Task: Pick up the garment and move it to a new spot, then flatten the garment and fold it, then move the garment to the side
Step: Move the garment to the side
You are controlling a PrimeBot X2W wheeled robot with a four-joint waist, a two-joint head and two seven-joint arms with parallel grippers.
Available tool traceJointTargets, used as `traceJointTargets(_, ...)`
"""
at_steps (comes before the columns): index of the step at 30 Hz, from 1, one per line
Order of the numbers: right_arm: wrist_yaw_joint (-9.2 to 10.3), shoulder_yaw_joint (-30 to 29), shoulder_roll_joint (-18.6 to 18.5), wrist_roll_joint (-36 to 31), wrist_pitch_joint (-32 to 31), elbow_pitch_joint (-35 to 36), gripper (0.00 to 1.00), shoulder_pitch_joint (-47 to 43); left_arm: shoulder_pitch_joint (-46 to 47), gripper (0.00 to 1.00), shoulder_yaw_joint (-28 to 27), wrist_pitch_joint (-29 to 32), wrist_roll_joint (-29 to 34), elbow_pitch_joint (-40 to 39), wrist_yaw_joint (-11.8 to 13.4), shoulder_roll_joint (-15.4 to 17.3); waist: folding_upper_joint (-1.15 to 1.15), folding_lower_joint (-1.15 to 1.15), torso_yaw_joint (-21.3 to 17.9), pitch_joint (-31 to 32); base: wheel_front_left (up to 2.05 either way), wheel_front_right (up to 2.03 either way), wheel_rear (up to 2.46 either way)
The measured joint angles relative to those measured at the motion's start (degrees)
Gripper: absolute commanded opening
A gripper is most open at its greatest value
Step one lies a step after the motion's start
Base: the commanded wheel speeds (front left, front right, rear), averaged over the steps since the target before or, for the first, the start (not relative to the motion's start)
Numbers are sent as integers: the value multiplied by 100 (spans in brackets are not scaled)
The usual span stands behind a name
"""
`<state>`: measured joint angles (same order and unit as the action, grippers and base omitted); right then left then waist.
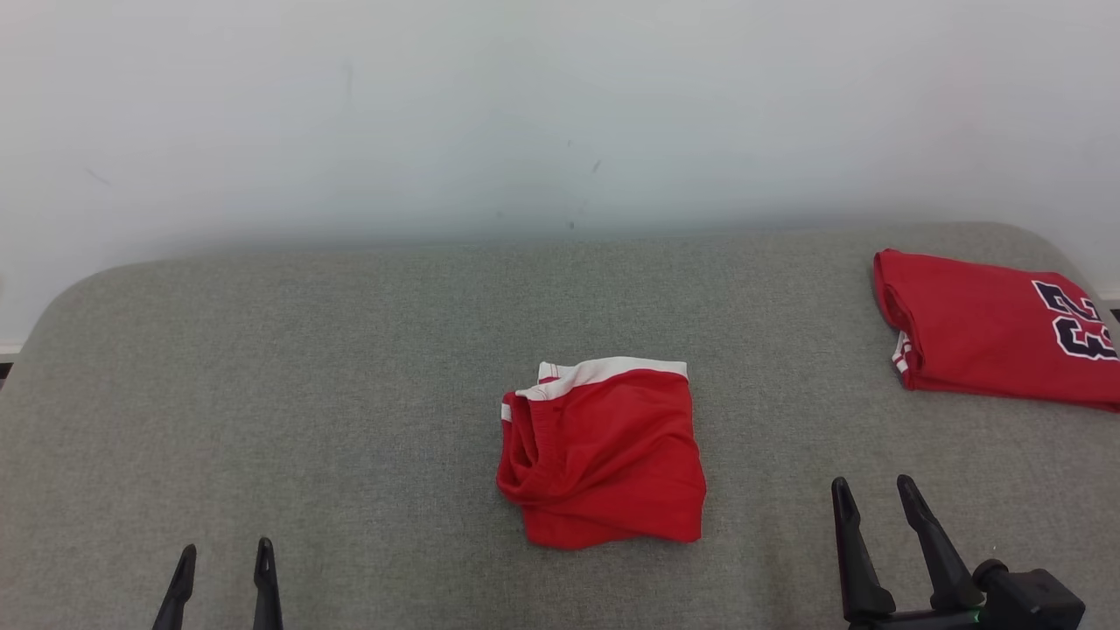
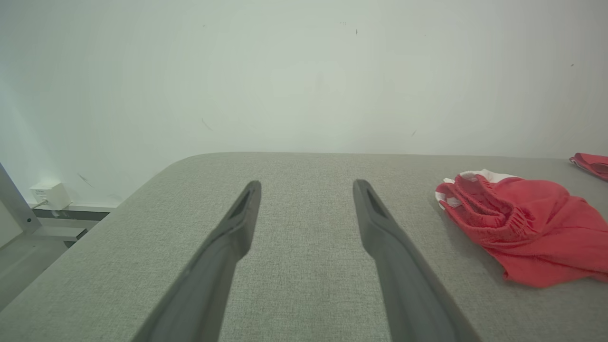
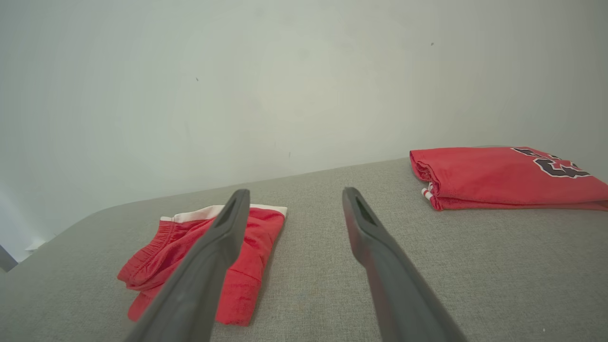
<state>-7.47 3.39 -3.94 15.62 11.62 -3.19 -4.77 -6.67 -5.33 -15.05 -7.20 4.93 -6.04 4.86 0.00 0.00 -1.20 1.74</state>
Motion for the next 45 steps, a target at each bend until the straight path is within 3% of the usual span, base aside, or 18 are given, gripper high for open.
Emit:
traceJointTargets(21,0,-25,67,-121,-32,-157,100,34,9,100,110,0,-1,-49,57,30,0,0,81,8,0,0,0)
traceJointTargets(26,0,-81,76,-134,-52,-385,100,380,106,100,209,1,-18,-27,48,33,0,0,233,4,0,0,0)
traceJointTargets(35,0,-172,85,-468,-909,-1349,100,1706,346,100,379,1,-104,37,73,-13,0,0,492,-219,0,0,0)
traceJointTargets(45,0,-182,13,-705,-1336,-2639,100,2706,691,100,497,0,-187,140,79,-63,0,2,745,-593,0,0,0)
